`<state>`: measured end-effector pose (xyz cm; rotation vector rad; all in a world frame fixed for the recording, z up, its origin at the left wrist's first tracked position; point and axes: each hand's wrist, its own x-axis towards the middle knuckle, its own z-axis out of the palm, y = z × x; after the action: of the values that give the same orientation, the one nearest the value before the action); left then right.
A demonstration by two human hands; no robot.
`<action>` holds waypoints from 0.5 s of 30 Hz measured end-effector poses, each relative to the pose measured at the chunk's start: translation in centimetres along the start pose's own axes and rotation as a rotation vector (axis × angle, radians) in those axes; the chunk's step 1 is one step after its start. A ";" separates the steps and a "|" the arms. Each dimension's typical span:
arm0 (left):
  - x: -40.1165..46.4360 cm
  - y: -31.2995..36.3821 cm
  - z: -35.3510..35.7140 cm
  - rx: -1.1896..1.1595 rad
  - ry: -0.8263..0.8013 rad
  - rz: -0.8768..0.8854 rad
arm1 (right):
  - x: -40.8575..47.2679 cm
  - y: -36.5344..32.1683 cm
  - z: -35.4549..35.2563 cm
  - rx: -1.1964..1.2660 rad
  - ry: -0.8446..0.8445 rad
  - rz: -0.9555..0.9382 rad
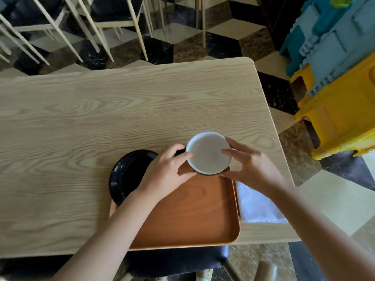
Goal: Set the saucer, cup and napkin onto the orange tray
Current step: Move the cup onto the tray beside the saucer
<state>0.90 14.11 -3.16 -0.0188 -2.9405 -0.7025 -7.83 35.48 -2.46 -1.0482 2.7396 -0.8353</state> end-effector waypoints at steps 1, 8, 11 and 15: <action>-0.3 0.0 0.2 -0.006 -0.010 -0.018 | -0.2 -0.1 0.1 -0.002 -0.007 -0.008; -1.4 0.1 1.0 -0.016 -0.024 -0.035 | -1.3 -0.1 0.8 0.006 -0.032 0.025; -1.2 0.2 1.1 -0.007 -0.015 -0.037 | -1.1 0.1 0.6 0.006 -0.049 0.052; -1.1 0.2 1.3 0.024 0.008 -0.021 | -0.7 0.2 0.3 -0.028 -0.081 0.028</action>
<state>1.85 14.87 -4.40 0.0176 -2.9456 -0.6691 -7.32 35.95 -2.90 -1.0230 2.6998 -0.7353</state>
